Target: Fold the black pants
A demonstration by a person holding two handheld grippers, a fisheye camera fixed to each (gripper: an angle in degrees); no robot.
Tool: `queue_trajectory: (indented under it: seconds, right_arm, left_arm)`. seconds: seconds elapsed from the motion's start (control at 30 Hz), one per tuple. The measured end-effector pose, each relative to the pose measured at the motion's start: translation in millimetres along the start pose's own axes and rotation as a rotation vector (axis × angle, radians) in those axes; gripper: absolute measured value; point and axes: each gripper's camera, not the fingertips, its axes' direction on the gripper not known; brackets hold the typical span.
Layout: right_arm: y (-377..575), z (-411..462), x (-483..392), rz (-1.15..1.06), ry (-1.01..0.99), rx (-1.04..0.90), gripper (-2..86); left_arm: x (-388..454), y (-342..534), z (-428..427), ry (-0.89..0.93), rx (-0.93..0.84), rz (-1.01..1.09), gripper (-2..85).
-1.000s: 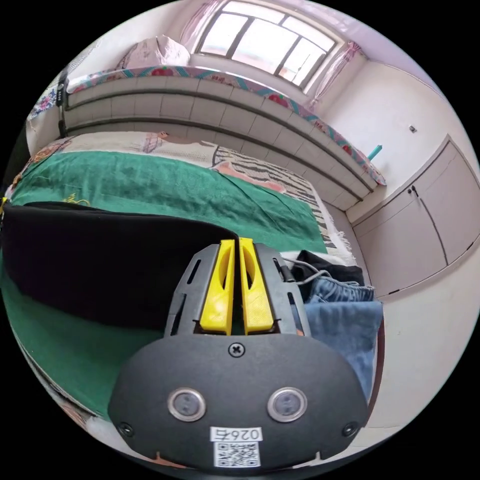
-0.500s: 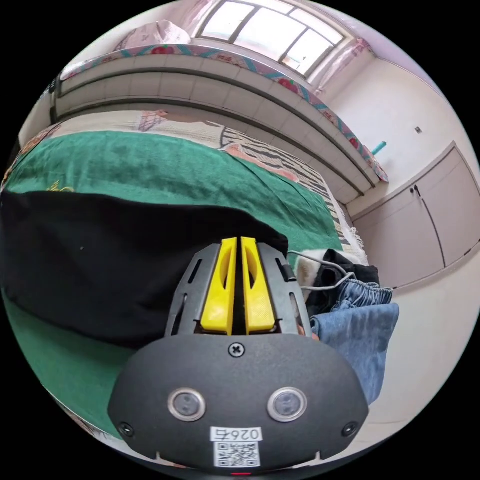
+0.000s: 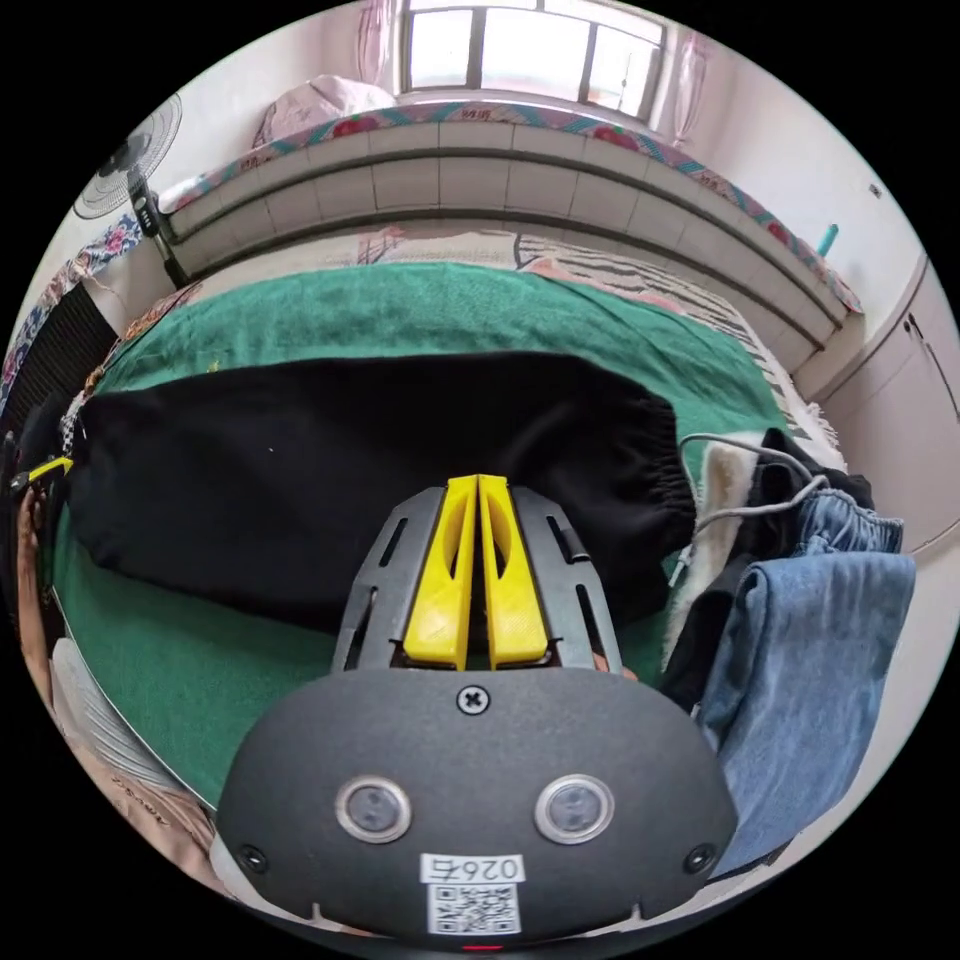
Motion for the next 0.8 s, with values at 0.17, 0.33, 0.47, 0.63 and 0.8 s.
queue_trajectory:
  seconds: [0.17, 0.33, 0.47, 0.63, 0.8]
  right_arm:
    - [16.0, -8.0, -13.3, -0.033, 0.043, 0.086, -0.9]
    - [23.7, 42.0, -15.1, -0.11, 0.18, -0.03, -0.9]
    - [50.9, 52.1, 33.0, 0.049, 0.145, -0.056, -0.9]
    - [140.3, 11.2, 95.3, 0.306, -0.058, 0.132, -0.8]
    - [222.1, 13.0, 118.3, 0.479, -0.22, 0.204, 0.6]
  left_arm:
    - [49.1, -80.7, -46.2, -0.108, 0.118, 0.078, -1.0]
    - [27.2, -153.5, 42.3, -0.278, -0.254, 0.01, -0.9]
    - [21.2, -153.6, -26.9, -0.153, -0.127, -0.053, -0.8]
    - [72.2, -83.0, -139.7, -0.134, 0.119, 0.098, 0.3]
    - [156.9, -30.9, -186.0, 0.156, 0.274, 0.375, 16.0]
